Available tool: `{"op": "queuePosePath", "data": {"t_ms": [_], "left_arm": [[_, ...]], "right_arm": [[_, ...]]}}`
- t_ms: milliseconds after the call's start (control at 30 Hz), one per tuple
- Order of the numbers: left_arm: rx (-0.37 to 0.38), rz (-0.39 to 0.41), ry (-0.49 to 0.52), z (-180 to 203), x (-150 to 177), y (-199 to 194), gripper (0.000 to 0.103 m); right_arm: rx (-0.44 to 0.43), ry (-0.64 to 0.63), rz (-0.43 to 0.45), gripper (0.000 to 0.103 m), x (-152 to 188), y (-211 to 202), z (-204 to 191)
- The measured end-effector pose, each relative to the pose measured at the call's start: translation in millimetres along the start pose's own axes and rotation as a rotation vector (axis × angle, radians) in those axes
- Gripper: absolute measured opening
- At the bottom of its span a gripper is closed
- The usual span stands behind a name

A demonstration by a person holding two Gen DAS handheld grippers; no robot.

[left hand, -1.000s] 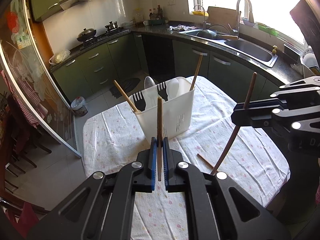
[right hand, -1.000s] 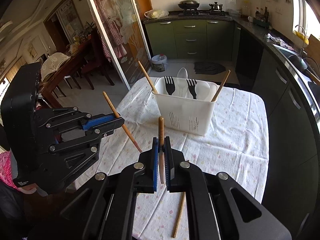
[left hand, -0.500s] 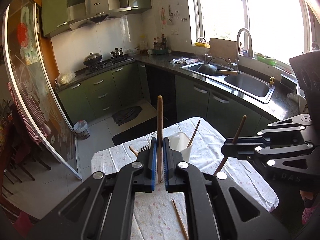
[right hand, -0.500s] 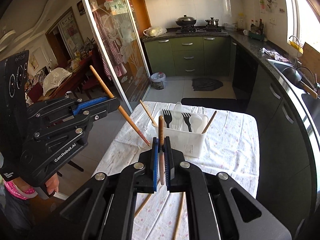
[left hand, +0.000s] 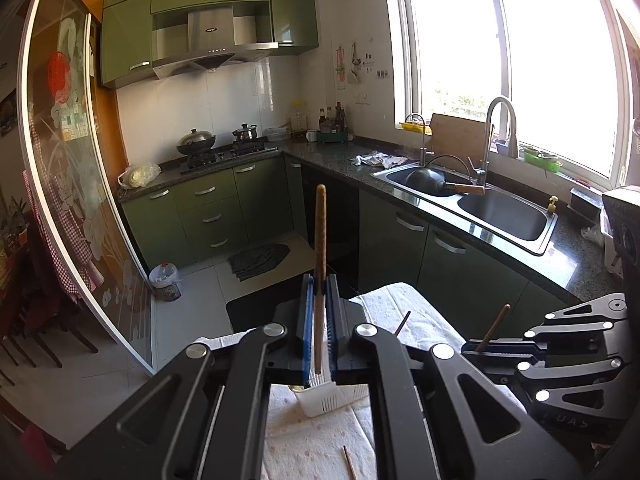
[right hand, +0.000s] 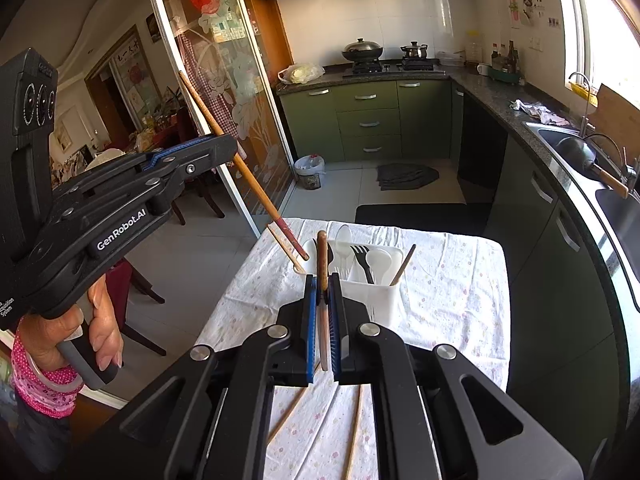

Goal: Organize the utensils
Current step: 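Lift both chopsticks, carry them over the white caddy and open both grippers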

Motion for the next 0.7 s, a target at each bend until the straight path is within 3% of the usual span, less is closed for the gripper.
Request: {"op": "queuePosePath", "data": {"t_ms": [400, 700], "left_arm": [[-0.009, -0.17, 0.022, 0, 63, 63, 0.006], [-0.009, -0.212, 0.03, -5, 91, 78, 0.006]], "right_arm": [[0.027, 0.035, 0.043, 0.006, -23, -2, 6], [0.041, 0.078, 0.094, 0.007, -57, -1, 14]]}}
Point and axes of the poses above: each gripper's, at about its wrist camera, not at the fingertips, and y roughly the way its jaws point, z to its right, x to its underside, the point moved 7 cm from there along y, roughly the way its jaws point, and after that the axes turned 1 degree about x, right-handed, at the moved point
